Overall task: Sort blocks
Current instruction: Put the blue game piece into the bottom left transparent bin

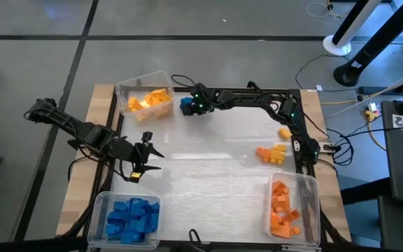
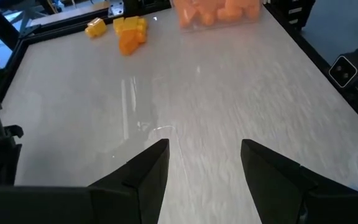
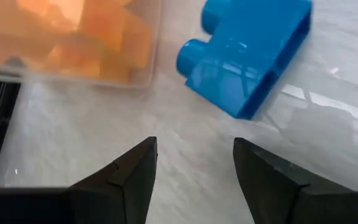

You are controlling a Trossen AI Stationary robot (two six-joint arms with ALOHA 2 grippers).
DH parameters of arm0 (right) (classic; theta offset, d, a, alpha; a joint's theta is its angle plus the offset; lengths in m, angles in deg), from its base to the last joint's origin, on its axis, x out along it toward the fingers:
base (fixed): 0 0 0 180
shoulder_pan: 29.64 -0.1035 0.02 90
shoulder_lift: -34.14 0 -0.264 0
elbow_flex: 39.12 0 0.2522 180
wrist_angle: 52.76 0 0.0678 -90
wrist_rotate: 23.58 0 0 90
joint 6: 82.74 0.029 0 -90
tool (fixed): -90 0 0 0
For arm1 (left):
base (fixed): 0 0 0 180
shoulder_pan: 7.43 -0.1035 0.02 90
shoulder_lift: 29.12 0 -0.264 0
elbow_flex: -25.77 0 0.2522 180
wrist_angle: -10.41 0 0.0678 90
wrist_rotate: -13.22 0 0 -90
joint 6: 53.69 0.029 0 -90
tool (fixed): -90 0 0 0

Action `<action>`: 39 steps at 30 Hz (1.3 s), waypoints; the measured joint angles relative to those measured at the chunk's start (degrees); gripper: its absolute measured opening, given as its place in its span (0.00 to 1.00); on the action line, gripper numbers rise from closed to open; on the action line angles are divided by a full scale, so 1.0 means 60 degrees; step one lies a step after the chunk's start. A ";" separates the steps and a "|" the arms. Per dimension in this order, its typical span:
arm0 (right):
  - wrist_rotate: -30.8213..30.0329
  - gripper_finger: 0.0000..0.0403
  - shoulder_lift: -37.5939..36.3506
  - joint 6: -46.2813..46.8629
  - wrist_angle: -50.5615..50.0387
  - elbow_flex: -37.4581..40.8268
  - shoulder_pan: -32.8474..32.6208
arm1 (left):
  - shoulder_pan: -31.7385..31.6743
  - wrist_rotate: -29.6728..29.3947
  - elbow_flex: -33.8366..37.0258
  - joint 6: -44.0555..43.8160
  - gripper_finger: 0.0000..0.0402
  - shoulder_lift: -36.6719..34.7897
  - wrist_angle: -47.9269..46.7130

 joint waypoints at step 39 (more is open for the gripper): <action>-0.1015 0.10 -0.0233 -0.1666 0.1685 -0.0681 0.0031 | 0.0002 0.0000 -0.0004 0.0141 0.47 0.0000 -0.0195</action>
